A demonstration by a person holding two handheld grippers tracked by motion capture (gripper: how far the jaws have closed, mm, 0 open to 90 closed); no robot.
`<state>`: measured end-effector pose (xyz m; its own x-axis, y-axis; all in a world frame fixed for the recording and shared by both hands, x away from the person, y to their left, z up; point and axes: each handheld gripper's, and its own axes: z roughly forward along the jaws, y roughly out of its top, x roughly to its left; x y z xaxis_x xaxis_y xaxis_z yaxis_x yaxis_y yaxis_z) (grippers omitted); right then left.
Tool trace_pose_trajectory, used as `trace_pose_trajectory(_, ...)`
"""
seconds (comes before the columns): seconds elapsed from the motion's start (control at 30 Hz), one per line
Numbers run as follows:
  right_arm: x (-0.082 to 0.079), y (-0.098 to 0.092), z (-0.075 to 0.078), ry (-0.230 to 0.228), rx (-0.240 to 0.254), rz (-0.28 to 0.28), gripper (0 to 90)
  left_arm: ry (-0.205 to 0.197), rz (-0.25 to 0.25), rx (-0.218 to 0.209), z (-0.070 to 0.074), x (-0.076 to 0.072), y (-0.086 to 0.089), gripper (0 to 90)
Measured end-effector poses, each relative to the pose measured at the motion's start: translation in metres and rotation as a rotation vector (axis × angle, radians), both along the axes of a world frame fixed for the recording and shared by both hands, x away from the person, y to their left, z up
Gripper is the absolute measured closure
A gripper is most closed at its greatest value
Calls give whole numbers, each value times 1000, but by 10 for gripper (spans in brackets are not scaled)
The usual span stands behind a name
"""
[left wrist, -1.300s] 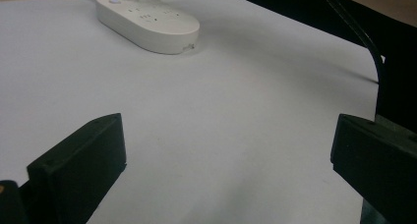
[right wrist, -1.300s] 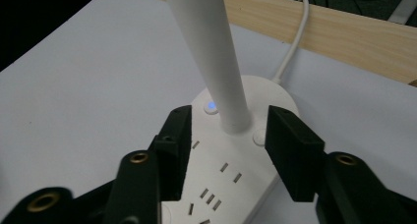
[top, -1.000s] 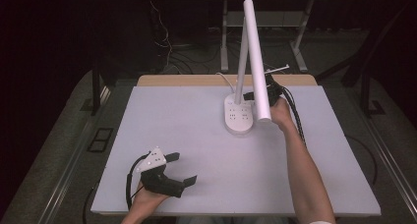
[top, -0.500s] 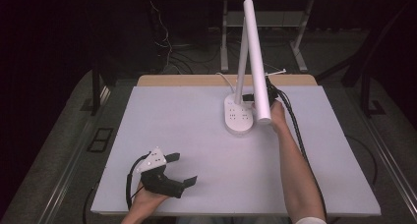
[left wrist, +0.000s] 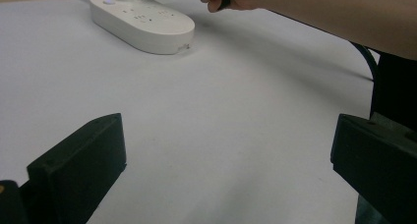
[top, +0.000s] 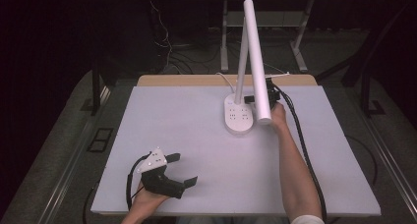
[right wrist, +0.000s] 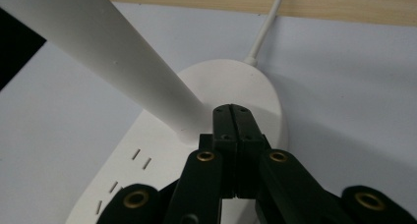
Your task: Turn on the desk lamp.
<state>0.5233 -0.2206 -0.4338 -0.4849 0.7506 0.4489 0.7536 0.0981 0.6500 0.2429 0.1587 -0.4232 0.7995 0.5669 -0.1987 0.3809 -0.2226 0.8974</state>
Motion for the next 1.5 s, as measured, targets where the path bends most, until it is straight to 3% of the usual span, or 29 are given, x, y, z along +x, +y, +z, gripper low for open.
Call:
trace_pose_trajectory(0.3, -1, 1, -1, -12, 3, 0, 898, -3, -2, 5, 0, 0, 0, 0)
trace_pose_trajectory(0.63, -5, 6, 0, -23, -27, -25, 900, 2, -4, 8, -1, 1, -1, 0)
trace_pose_trajectory(1.0, -7, 4, -3, -28, -5, -45, 900, 0, -8, 13, -1, 0, -2, 0)
trace_pose_trajectory(1.07, -7, 5, -2, -37, -22, -47, 896, 1, -8, 12, -1, 0, -2, 0)
trace_pose_trajectory(1.17, -7, 4, -1, -28, -3, -47, 875, 8, -16, 14, -1, 1, -2, 0)
trace_pose_trajectory(1.5, -13, 0, 12, -58, -79, -18, 866, 9, -15, 8, -2, 2, -2, 0)
